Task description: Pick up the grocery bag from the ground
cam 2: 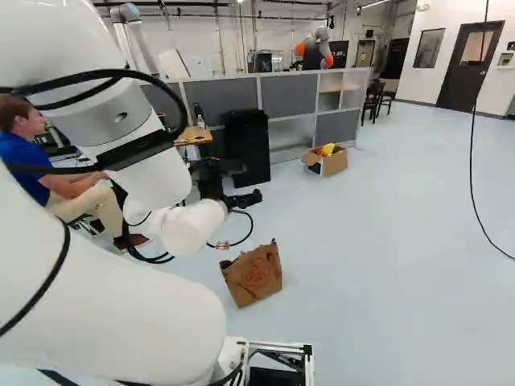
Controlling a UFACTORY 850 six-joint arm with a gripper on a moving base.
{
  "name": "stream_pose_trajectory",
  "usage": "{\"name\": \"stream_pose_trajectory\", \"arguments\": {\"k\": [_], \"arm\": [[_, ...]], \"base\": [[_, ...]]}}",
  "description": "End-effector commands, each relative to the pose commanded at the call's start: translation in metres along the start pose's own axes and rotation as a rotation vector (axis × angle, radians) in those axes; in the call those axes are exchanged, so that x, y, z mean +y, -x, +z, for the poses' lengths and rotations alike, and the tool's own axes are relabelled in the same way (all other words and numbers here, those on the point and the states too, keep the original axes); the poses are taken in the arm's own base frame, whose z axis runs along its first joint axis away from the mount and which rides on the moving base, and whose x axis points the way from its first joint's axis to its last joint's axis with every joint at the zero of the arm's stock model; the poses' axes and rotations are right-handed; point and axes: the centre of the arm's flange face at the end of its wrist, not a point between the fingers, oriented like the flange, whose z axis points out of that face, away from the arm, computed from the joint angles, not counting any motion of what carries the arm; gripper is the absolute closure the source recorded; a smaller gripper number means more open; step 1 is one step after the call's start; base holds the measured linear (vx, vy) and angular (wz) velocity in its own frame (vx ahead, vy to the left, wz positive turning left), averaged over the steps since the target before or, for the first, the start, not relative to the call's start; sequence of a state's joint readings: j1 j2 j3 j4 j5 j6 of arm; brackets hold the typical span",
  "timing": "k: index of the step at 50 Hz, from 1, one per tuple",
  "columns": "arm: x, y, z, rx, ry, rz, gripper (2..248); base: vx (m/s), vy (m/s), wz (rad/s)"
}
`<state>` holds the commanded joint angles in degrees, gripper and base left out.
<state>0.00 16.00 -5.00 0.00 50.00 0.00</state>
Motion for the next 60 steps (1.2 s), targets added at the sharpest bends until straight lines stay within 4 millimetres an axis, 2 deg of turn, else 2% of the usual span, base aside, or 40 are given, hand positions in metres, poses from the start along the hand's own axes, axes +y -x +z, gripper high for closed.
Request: {"name": "stream_pose_trajectory", "arguments": {"k": [9,14,40,47,60], "arm": [[0.0,0.0,0.0,0.0,0.0,0.0,3],[-0.001,-0.005,0.009,-0.005,-0.003,-0.001,3],[-0.001,-0.008,0.016,-0.008,-0.004,-0.001,3],[-0.003,-0.014,0.029,-0.013,-0.008,-0.003,3],[-0.009,-0.029,0.068,-0.034,-0.025,-0.009,3]], "base": [[0.291,0.054,-0.029],[0.12,0.02,0.001],[0.003,-0.001,0.0],[0.0,0.0,0.0],[0.0,0.0,0.0]]}}
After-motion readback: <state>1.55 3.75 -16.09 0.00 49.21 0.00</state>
